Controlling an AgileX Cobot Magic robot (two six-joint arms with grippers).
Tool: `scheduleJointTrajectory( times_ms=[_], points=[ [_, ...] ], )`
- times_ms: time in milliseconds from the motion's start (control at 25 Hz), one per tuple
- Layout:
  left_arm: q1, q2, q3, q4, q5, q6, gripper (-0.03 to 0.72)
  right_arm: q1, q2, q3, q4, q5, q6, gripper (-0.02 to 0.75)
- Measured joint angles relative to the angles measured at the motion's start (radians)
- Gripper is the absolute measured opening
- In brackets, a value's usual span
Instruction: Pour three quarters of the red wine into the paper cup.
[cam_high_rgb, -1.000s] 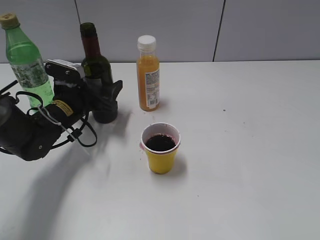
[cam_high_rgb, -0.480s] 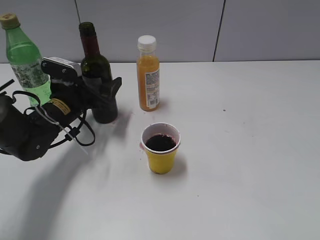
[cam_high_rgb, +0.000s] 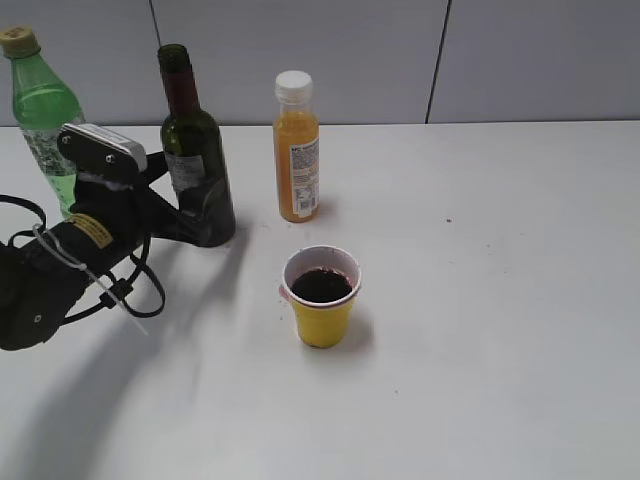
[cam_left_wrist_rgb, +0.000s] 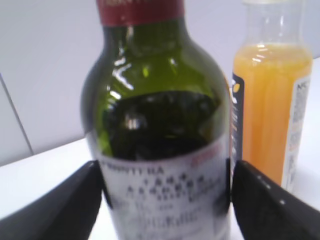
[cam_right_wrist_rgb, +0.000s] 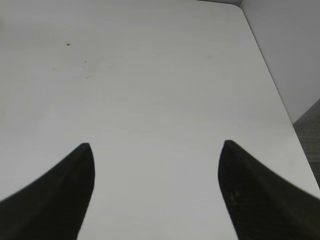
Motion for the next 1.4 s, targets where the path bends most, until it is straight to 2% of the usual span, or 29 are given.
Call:
scheduleJointTrajectory(
  times_ms=[320,560,840,1000,1200,1400],
  points=[
    [0.000,-0.086,0.128,-0.021,0.000,0.002,0.611,0.000,0.000,0.000,0.000,0.000,0.000,0.583],
    [0.000,-0.216,0.276,-0.063,0.001,0.002,0.608,0.000,0.000,0.000,0.000,0.000,0.000,0.583],
    [0.000,-0.554,0.463,-0.125,0.001,0.002,0.606,0.000,0.000,0.000,0.000,0.000,0.000,0.583],
    [0.000,-0.801,0.518,-0.135,0.017,0.002,0.606,0.000,0.000,0.000,0.000,0.000,0.000,0.583],
    [0.000,-1.124,0.522,-0.135,0.272,0.053,0.606,0.000,0.000,0.000,0.000,0.000,0.000,0.583],
    [0.000,-1.416,0.461,-0.099,0.690,0.100,0.606,0.000,0.000,0.000,0.000,0.000,0.000,0.583]
  ],
)
